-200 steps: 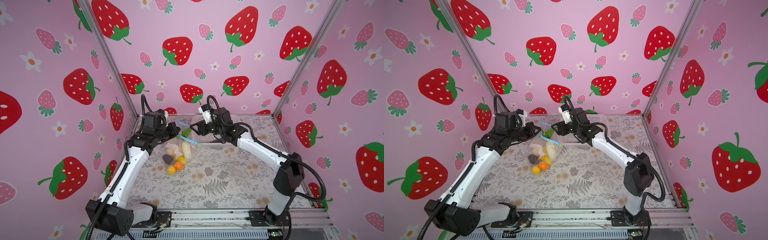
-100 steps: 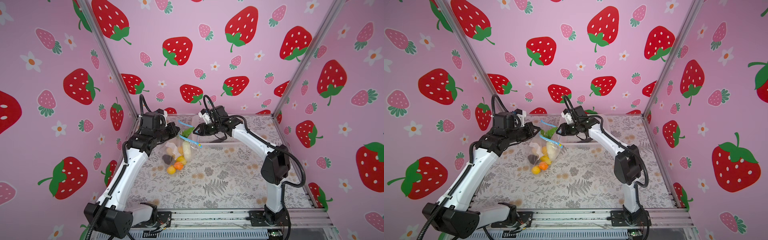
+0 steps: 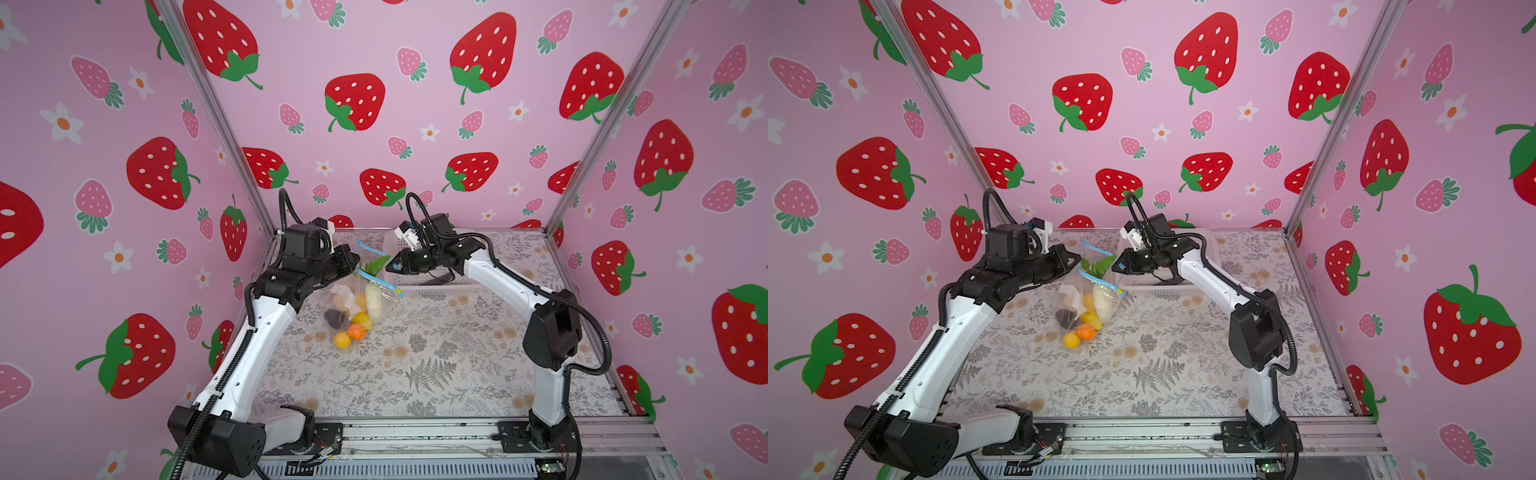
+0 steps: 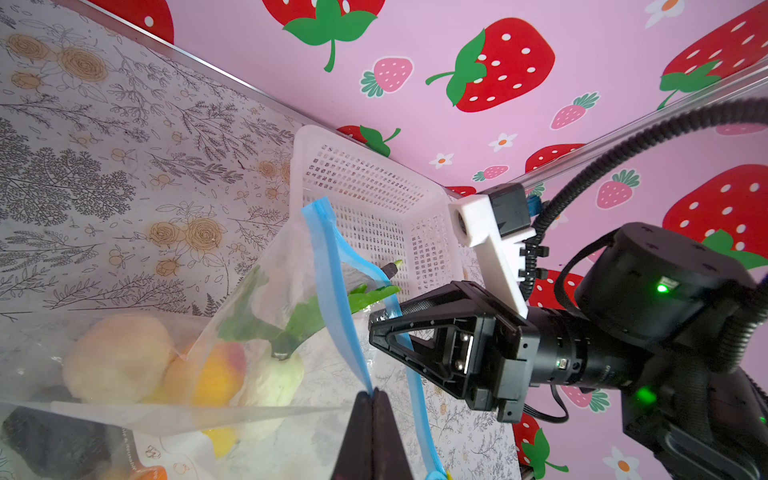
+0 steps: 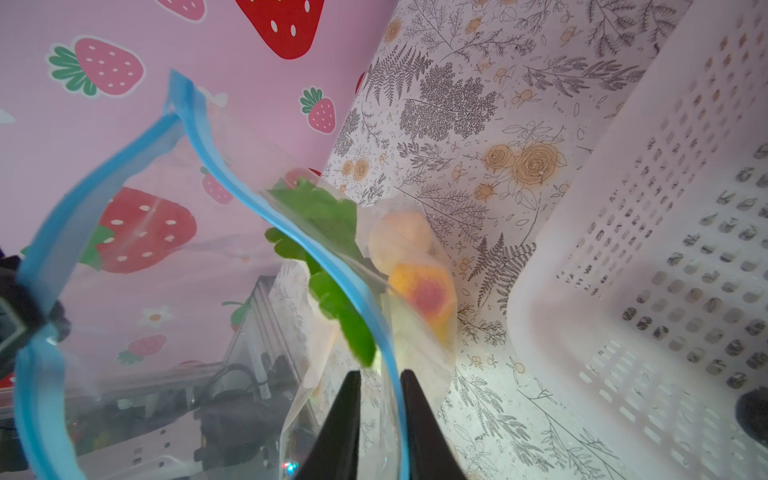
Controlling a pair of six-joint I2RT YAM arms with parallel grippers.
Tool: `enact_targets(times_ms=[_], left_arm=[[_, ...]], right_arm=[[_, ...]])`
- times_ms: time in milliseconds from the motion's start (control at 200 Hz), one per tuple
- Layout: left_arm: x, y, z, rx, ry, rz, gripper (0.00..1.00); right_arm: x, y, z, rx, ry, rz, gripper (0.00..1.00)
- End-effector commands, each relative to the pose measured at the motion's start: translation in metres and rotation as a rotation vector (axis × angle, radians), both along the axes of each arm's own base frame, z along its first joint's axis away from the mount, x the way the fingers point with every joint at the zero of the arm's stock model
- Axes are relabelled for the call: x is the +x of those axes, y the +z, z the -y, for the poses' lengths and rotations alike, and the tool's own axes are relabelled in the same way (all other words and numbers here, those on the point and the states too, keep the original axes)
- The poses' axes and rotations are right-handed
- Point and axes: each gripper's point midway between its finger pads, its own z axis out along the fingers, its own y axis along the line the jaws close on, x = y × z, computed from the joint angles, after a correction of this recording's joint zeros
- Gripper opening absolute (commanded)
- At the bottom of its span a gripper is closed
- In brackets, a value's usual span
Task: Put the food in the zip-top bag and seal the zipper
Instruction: 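Open the right gripper and pinch the bag's zipper edge near the left gripper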
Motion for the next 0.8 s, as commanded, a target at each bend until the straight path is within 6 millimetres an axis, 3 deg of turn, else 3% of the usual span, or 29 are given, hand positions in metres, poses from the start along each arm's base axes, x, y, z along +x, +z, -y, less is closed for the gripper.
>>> enact_targets(times_ms=[0, 505, 795], left_arm=[[-0.002, 0.020, -0.003, -0.001, 0.006, 0.053, 0.00], [-0.005, 0.033, -0.006, 0.004, 0.014, 0.080, 0.00], [-0.011, 0.052, -0.010, 0.011, 0.022, 0.116, 0.00]], right_arm=[[-0.007, 0.027, 0.002, 0.053, 0.021, 0.035, 0.18], [-0.008, 0.055, -0.001, 0.121, 0.038, 0.074, 0.01], [-0.006, 0.076, -0.005, 0.159, 0.034, 0.100, 0.00]])
